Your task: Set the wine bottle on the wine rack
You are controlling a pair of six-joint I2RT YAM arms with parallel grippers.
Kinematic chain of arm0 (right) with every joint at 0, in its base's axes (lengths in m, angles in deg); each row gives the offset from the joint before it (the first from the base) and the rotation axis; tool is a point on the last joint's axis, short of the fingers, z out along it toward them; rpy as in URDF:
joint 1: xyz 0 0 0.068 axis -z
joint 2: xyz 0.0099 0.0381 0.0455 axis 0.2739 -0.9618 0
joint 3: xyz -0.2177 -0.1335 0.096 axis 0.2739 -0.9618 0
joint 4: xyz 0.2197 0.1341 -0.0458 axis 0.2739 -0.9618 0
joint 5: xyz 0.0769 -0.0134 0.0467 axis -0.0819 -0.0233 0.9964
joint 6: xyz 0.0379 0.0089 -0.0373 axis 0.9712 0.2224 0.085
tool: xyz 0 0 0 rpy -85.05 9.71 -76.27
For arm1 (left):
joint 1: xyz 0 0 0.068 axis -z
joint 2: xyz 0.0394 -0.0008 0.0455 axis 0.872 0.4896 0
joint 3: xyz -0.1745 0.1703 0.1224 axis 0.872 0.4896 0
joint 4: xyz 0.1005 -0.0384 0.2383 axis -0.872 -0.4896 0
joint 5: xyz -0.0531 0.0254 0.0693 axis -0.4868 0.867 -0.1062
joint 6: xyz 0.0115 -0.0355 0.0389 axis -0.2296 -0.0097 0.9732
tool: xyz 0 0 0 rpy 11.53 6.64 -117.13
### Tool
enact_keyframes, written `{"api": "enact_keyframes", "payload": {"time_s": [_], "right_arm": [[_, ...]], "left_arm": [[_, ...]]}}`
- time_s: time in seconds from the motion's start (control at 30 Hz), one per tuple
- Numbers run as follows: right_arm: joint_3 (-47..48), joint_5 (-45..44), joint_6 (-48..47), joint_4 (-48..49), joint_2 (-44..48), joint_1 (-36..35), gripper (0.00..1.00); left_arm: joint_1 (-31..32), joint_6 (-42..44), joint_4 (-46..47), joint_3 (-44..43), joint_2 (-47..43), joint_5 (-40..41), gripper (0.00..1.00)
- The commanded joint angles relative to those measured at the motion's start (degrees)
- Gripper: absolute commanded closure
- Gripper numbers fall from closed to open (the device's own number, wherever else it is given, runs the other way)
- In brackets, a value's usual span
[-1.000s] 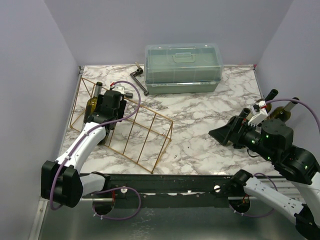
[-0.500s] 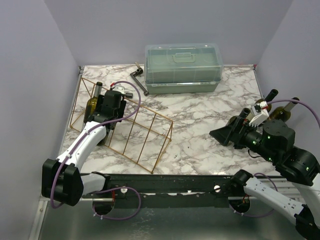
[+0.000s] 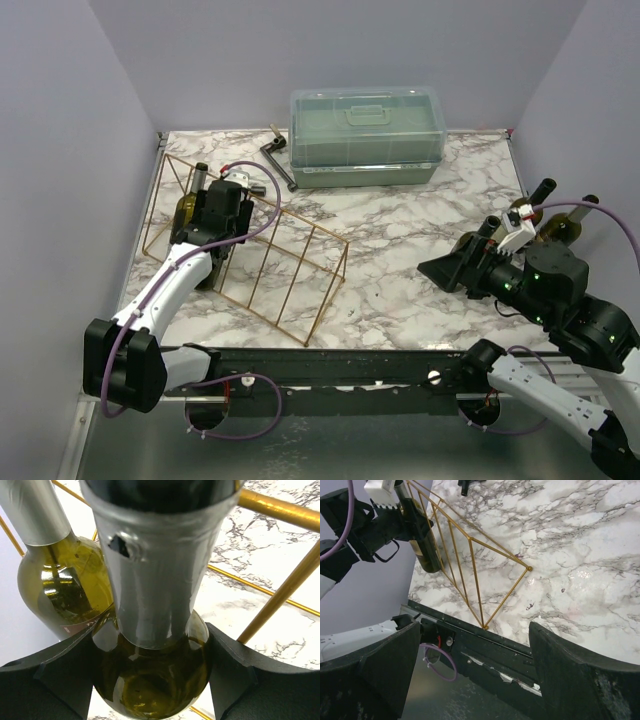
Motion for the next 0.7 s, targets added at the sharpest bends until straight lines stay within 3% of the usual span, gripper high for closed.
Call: {"api": "enact_keyframes", "payload": {"time_s": [0.0, 0.37, 0.67], "right_arm": [[-2.18, 1.10, 1.15, 2.32, 1.66, -0.15, 0.09], [-1.66, 0.80, 0.24, 2.93, 1.88, -0.18, 0.09], [-2.04, 1.50, -0.40, 3.41, 0.56, -0.14, 0.09]], "left_arm": [[0.52, -1.57, 3.62, -1.04, -1.08, -4.05, 0.60], [1.68, -2.39, 2.16, -1.88, 2.51, -3.28, 0.53], [2.54, -0.73, 1.40, -1.68, 2.70, -1.62, 0.33]]}}
